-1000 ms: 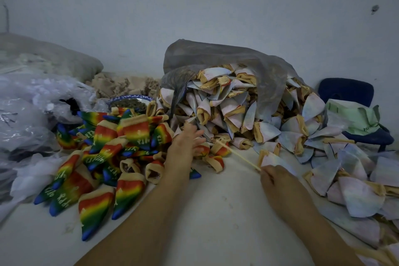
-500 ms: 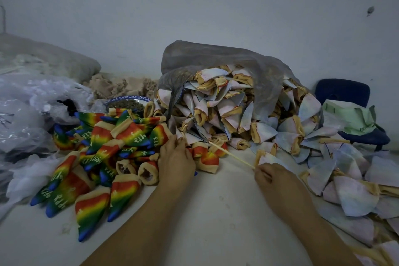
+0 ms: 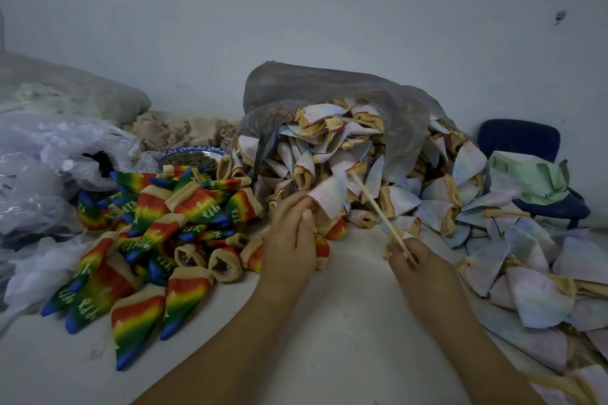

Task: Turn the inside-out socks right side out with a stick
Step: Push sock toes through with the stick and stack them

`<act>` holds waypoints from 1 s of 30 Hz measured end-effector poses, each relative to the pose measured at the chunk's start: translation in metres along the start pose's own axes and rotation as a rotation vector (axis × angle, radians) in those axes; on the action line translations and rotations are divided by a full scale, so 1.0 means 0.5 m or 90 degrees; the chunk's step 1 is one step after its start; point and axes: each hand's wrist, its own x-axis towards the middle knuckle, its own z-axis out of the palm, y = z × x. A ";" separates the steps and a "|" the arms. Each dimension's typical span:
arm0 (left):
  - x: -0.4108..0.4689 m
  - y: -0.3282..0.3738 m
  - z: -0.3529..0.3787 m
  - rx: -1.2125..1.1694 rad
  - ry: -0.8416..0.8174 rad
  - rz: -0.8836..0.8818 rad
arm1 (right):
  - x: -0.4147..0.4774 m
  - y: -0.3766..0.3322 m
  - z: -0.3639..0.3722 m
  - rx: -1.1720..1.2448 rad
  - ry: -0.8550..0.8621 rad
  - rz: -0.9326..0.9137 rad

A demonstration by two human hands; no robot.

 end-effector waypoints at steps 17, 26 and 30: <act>-0.032 0.037 0.024 -0.089 -0.295 -0.003 | -0.013 -0.040 0.011 0.176 0.020 -0.103; -0.044 0.051 0.045 -0.230 -0.256 -0.206 | -0.015 -0.046 0.014 0.191 0.034 -0.072; -0.037 0.047 0.041 -0.201 -0.222 -0.175 | -0.015 -0.046 0.024 0.194 0.033 -0.096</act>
